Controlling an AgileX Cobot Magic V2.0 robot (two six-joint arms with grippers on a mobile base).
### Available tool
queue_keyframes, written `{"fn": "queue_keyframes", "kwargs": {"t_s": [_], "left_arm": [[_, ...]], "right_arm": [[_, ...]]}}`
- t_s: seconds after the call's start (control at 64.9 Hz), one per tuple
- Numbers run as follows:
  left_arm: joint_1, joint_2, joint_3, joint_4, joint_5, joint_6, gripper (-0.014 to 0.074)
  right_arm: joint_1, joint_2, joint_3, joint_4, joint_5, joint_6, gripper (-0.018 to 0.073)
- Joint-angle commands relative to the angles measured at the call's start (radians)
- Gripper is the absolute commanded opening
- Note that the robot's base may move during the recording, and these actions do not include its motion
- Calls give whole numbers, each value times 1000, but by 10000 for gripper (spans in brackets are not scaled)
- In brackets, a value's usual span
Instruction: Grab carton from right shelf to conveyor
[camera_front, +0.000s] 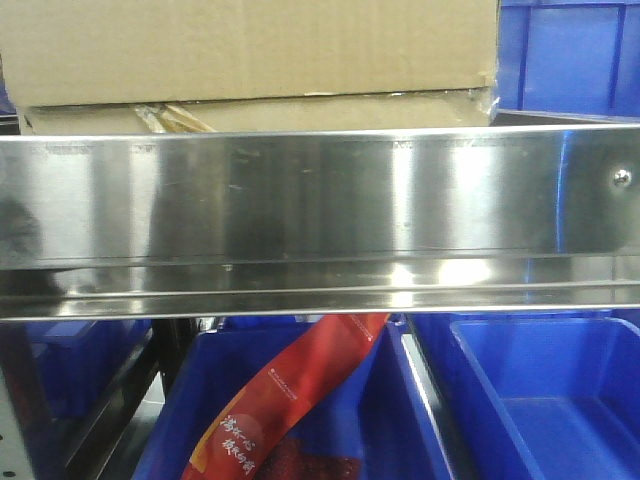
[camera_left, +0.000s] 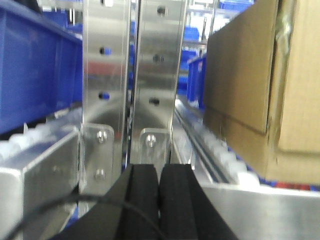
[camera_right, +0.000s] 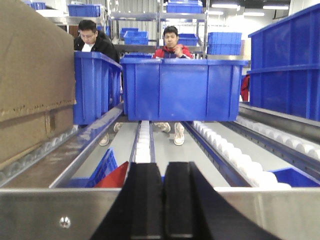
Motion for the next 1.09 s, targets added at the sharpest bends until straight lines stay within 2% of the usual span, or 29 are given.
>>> {"fn": "queue_keyframes", "kwargs": {"t_s": [0.0, 0.2, 0.293, 0.354, 0.462, 0.555, 0.601, 0.694, 0.724, 0.801, 0.878, 0.925, 1.002, 1.079], "left_arm": [[5, -4, -4, -5, -35, -2, -18], [5, -4, -6, -31, -71, -2, -18], [5, -4, -83, -24, -38, -2, -14], [5, -4, -176, 14, 62, -2, 13], [5, 49, -343, 61, 220, -2, 138], [5, 122, -486, 63, 316, 3, 260], [5, 167, -540, 61, 343, 3, 325], [5, 249, -635, 46, 369, 3, 431], [5, 285, -663, 46, 379, 15, 467], [5, 367, -716, 27, 394, 96, 510], [-15, 449, -775, -78, 400, 270, 505], [-53, 492, -821, -151, 408, 360, 505], [-122, 563, -896, -206, 446, 373, 505], [-195, 641, -968, -226, 489, 373, 505]], "right_arm": [[1, -3, 0, 3, -40, -7, -74], [1, -3, 0, 6, -95, -7, -74], [1, -3, -83, 6, -15, -7, -74], [1, -3, -161, 6, 74, -7, -59], [1, 17, -286, 6, 142, -7, 112], [1, 70, -376, 6, 142, -7, 333], [1, 103, -416, 6, 142, -7, 422], [1, 172, -476, 6, 142, -7, 538], [1, 201, -494, 6, 144, -7, 565], [1, 264, -529, 9, 146, -7, 558], [14, 346, -569, 47, 154, -7, 559], [48, 389, -601, 57, 158, -7, 559], [109, 459, -665, 57, 165, -7, 559], [180, 536, -720, 57, 165, -7, 559]]}}
